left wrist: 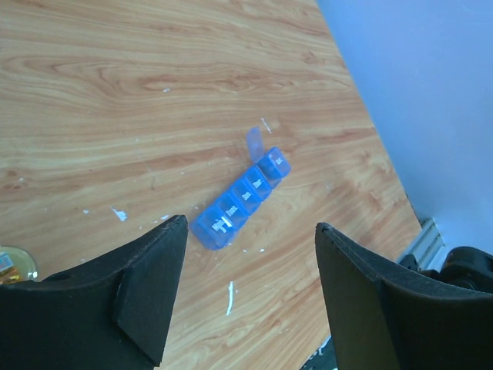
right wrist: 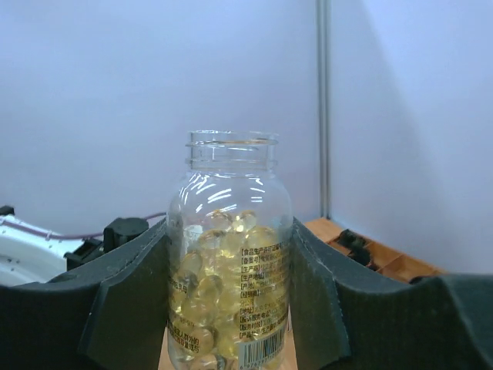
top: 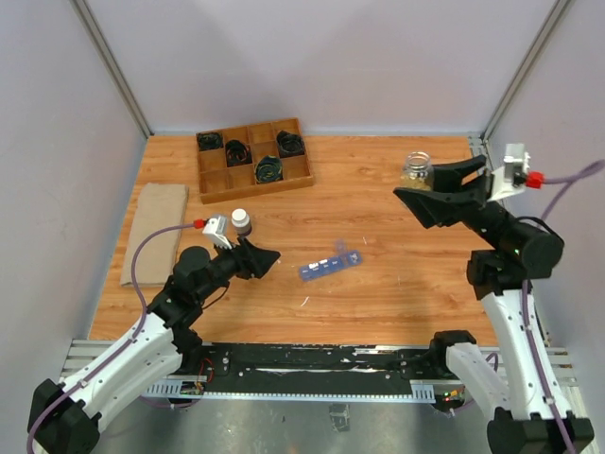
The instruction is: Sort the pills into containers
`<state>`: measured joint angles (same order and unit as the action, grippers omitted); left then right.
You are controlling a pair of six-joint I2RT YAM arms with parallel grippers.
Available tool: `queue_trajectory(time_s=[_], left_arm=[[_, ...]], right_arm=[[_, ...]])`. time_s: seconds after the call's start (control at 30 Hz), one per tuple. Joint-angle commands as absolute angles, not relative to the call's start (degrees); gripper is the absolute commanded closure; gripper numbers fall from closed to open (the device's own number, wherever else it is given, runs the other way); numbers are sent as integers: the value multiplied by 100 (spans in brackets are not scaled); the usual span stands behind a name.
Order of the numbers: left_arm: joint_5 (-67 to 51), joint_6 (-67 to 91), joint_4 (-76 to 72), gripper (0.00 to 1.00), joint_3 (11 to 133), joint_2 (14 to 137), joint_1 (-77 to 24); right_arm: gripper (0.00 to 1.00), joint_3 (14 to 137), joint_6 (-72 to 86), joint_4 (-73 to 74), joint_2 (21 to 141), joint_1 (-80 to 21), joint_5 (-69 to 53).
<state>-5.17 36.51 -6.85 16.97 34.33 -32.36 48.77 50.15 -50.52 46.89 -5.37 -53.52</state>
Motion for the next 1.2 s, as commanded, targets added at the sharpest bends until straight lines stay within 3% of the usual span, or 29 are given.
queue_trajectory(time_s=[0.0,0.07,0.1,0.13,0.2,0.23,0.27,0.33,0.37,0.43,0.47,0.5,0.53,0.57,0.6,0.67,0.7,0.73,0.83,1.0,1.17], left_arm=[[-1064,3747,-1281,29,1721,3536,-3208],[-1182,3692,-1300,29,1805,3619,-3208],[-1213,3663,-1330,28,1813,3655,-3208],[-1225,3642,-1396,28,1806,3695,-3208],[-1239,3686,-1543,28,1810,3796,-3208],[-1323,3736,-1624,28,1809,3882,-3208],[-1410,3763,-1699,28,1824,3930,-3208],[-1552,3710,-1736,28,1875,4040,-3208],[-1551,3668,-1725,28,1882,4057,-3208],[-1499,3637,-1729,28,1876,4084,-3208],[-1517,3633,-1743,28,1878,4101,-3208],[-1590,3619,-1774,28,1878,4118,-3208],[-1697,3598,-1821,28,1861,4122,-3208],[-1796,3540,-1894,28,1822,4118,-3208],[-1853,3459,-1958,28,1787,4109,-3204],[-1901,3335,-2110,28,1745,4105,-3208],[-1969,3317,-2192,28,1740,4111,-3208],[-2064,3325,-2294,28,1734,4121,-3208],[-2346,3320,-2550,28,1666,4063,-3208],[-2891,3487,-3287,28,1344,3881,-3216],[-3168,3480,-3742,28,1241,3588,-3319]], right_arm=[[99,5316,5968,-4899,4775,127,-4785],[100,5078,7449,-8446,5179,-278,-5320],[100,5209,7475,-8708,5140,-398,-5670],[99,5285,6677,-7798,4925,-405,-5671],[99,5614,4594,-4618,4656,-187,-4477],[99,5961,4446,-3647,4843,-24,-4525],[99,5928,4721,-4043,4946,21,-4739],[99,5433,6826,-8363,5364,-453,-5430],[99,5543,6783,-8740,5417,-628,-5749],[99,5343,5199,-6613,4957,-373,-4574],[99,5346,5132,-5528,4844,-184,-4089],[99,5411,5847,-6073,5035,29,-4391],[100,5342,7008,-8140,5306,-60,-4805],[100,5458,7610,-8840,5374,-426,-5179],[99,5572,6876,-8534,5201,-617,-5648],[99,5512,4742,-5572,4727,-599,-4694],[99,5652,4699,-5059,4894,-348,-4599],[99,5681,5231,-5314,5081,-145,-4927],[94,5104,6353,-7982,5240,-411,-5300],[99,5015,4103,-5262,4577,-423,-5662],[99,5595,2813,-2878,4747,-116,-4496]])
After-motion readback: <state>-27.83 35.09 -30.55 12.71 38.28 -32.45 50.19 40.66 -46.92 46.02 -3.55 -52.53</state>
